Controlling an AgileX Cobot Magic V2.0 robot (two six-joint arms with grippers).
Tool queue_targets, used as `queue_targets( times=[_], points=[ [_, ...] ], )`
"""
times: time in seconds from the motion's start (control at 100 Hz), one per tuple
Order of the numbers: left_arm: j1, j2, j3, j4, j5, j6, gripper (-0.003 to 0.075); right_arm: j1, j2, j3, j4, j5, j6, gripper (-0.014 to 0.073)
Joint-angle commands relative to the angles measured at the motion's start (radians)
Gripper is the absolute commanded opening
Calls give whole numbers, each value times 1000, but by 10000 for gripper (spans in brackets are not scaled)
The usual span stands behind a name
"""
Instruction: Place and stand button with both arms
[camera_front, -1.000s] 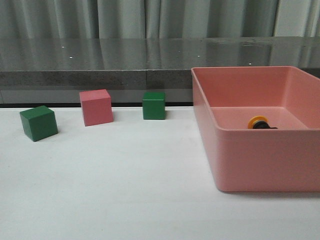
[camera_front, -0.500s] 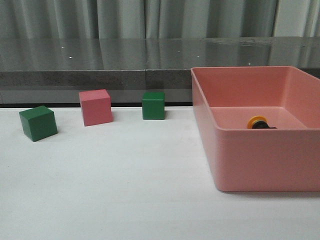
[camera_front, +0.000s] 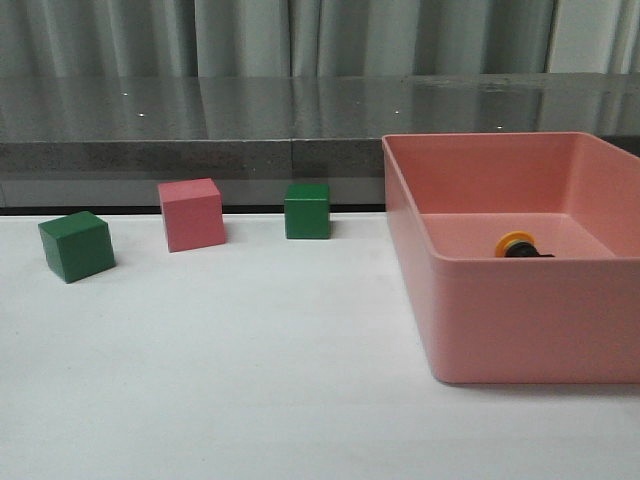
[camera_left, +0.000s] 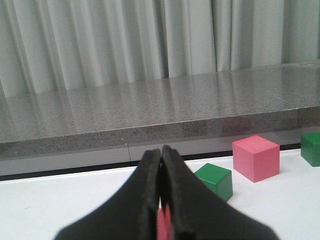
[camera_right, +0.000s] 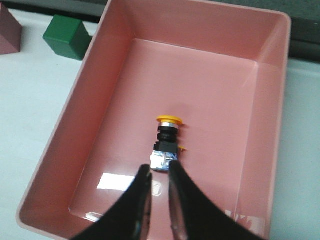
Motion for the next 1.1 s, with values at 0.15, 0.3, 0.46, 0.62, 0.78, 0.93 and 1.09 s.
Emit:
queue_targets(
  times=[0.15,0.3,0.46,0.62,0.78,0.93,1.09],
  points=[
    [3,-28,28,-9,-81,-11,-19,73,95,-59,24,-96,-65,545],
    [3,-28,28,-9,-81,-11,-19,90,172,-60,23,-135,-65,557],
    [3,-28,28,-9,-81,-11,-19,90,275,-60,-4,-156,-66,557],
    [3,-28,28,-9,-81,-11,-19,90,372,-60,-29,-182,-66,557],
    [3,-28,28,-9,-81,-11,-19,90,446,-60,-30,-203,-66,557],
    [3,-28,28,-9,-81,-11,-19,87,501,-60,-30,-244,-66,557],
    [3,-28,28,-9,-81,-11,-19,87,542,-60,-31,-275,-66,557]
  ],
)
